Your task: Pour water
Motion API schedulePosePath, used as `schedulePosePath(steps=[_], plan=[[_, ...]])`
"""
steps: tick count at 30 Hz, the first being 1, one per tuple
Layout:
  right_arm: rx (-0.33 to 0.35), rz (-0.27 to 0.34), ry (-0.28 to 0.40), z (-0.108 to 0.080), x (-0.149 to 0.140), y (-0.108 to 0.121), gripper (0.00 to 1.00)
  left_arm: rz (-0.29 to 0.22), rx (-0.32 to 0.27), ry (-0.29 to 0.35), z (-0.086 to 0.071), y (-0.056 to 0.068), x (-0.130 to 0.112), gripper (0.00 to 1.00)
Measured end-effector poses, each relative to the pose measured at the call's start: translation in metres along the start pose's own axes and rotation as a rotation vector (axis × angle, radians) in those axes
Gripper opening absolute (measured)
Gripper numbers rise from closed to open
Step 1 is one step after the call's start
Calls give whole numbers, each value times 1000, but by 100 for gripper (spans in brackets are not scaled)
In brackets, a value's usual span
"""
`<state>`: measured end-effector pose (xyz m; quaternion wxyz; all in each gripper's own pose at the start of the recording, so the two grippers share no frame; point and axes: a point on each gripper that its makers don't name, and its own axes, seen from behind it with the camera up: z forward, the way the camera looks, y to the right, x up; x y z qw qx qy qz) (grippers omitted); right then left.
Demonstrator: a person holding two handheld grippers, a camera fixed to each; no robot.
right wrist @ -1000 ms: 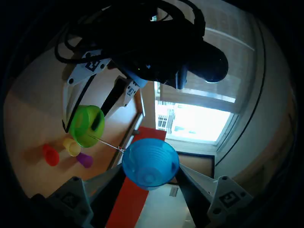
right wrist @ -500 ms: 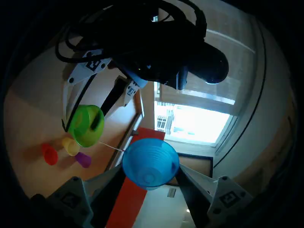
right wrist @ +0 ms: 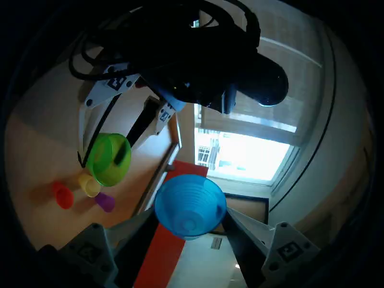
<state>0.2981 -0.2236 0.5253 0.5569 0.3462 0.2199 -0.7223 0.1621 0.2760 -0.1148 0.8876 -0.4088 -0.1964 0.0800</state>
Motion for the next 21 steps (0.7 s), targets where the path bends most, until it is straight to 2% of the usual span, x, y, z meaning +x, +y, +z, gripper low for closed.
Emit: schedulePosePath(steps=[9, 14, 21], plan=[[0, 82, -18, 50, -66, -5, 89, 1, 7, -3, -1, 0, -4, 85], [5, 149, -27, 73, -93, -13, 89, 9, 12, -8, -1, 1, -7, 85], [14, 328, -35, 103, -121, -25, 89, 12, 24, -17, -2, 1, -15, 85]])
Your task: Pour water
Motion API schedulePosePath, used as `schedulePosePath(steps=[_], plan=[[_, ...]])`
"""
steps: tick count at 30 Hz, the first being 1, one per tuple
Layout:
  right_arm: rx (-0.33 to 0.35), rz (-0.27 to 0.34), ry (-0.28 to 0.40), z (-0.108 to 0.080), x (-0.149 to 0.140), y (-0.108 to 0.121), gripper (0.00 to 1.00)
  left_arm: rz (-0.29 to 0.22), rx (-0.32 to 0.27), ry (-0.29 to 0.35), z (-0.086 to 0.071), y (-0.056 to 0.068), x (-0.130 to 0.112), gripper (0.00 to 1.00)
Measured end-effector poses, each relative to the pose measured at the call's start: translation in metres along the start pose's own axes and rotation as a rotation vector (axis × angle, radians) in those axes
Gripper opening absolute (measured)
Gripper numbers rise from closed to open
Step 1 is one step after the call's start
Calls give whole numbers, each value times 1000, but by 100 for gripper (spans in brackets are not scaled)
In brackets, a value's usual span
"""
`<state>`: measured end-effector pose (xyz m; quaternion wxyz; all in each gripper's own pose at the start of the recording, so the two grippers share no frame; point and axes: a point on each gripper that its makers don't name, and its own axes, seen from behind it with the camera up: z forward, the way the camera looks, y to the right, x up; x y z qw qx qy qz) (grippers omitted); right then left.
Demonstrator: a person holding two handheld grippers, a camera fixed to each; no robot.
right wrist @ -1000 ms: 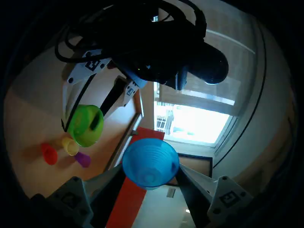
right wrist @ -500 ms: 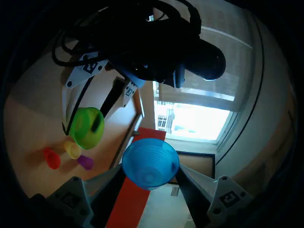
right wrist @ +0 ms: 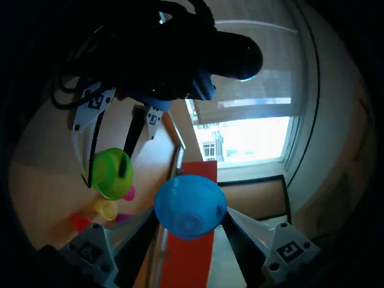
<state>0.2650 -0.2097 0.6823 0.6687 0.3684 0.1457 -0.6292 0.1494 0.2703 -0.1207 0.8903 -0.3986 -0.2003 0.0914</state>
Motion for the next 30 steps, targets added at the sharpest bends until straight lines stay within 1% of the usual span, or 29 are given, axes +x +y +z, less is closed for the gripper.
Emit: schedulePosePath(steps=[6, 8, 15, 21, 26, 30], plan=[[28, 197, -3, 22, -19, -7, 89, -9, 10, 5, 0, -2, -2, 85], [44, 261, -4, 28, -24, -11, 89, -9, 15, 6, 0, -3, -3, 85], [55, 482, -8, 44, -43, -17, 90, -11, 31, 1, 1, -8, -11, 85], [82, 673, -25, 55, -62, -23, 89, -14, 43, 0, 4, -13, -13, 85], [95, 833, -41, 59, -79, -29, 89, -23, 49, -7, 6, -19, -17, 85], [102, 918, -53, 61, -87, -33, 90, -27, 55, -14, 8, -25, -21, 85]])
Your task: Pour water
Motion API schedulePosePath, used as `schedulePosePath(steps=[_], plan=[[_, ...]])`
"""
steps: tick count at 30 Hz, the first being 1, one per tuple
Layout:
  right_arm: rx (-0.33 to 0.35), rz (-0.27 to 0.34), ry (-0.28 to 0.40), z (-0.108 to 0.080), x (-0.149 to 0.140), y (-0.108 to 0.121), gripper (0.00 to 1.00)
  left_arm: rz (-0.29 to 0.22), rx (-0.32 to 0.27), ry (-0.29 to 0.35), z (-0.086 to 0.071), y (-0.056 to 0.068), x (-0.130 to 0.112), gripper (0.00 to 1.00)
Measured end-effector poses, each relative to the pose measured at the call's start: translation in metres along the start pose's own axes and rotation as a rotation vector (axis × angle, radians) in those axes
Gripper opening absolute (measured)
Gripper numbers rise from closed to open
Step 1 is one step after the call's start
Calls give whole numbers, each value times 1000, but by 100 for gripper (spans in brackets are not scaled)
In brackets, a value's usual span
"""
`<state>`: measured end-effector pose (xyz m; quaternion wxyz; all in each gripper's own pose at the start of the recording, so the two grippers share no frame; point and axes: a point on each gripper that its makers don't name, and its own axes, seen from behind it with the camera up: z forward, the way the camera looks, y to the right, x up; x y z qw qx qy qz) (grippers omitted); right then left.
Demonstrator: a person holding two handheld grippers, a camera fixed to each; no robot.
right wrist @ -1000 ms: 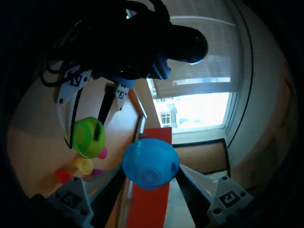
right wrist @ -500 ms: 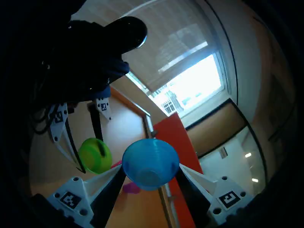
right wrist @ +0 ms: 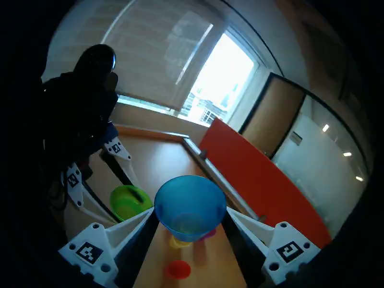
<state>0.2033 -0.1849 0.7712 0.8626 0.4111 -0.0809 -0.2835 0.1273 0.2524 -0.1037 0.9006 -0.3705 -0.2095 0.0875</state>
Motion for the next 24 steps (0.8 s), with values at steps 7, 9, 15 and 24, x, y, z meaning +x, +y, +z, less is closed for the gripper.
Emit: schedulePosePath(steps=[7, 9, 15, 24], plan=[[-1, 57, -21, 5, -13, 1, 90, -10, 4, -4, 7, -8, -4, 85], [-4, 72, -27, 7, -17, 2, 90, -14, 3, -4, 9, -10, -5, 85], [-9, 123, -49, 12, -31, 8, 89, -29, 12, -11, 18, -19, -15, 85], [-18, 143, -89, 17, -51, 17, 90, -42, 31, -34, 36, -33, -40, 85]])
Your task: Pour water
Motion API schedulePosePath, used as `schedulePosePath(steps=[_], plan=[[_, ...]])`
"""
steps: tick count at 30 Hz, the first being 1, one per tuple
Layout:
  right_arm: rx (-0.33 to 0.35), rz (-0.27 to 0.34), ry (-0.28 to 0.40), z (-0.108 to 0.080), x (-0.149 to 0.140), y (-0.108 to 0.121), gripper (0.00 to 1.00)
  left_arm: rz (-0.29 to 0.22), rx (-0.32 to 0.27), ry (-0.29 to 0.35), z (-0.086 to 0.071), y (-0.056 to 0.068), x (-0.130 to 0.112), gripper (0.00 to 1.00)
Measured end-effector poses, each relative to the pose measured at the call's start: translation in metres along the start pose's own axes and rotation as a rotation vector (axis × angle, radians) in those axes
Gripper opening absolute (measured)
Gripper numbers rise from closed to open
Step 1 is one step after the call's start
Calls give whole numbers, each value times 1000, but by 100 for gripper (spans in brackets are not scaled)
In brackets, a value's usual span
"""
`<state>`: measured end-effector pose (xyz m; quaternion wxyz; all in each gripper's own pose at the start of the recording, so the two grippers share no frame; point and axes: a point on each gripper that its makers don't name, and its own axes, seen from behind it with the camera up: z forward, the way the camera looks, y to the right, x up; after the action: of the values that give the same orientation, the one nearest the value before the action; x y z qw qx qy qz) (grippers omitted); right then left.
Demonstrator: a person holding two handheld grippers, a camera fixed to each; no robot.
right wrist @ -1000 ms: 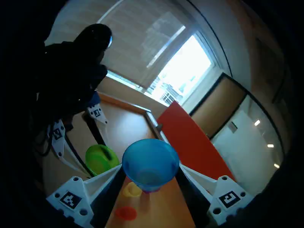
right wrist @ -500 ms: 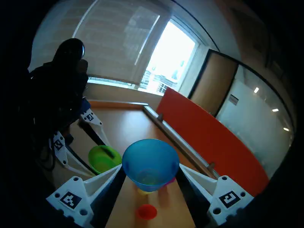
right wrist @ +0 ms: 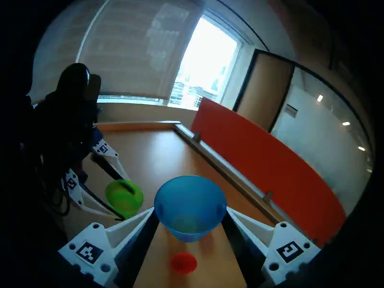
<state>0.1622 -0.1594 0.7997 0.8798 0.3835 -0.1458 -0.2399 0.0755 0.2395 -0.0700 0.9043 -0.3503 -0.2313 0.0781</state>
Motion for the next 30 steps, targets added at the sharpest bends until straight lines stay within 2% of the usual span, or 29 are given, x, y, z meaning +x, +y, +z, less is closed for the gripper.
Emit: schedulePosePath(steps=[6, 20, 30], plan=[[-6, 13, -28, 4, -14, 8, 90, 2, 11, -25, 15, -9, -16, 85], [-13, 37, -85, 9, -43, 28, 89, -4, 16, -62, 50, -18, -43, 85], [-28, 54, -107, 12, -58, 44, 90, -30, 27, -104, 75, -25, -62, 85]])
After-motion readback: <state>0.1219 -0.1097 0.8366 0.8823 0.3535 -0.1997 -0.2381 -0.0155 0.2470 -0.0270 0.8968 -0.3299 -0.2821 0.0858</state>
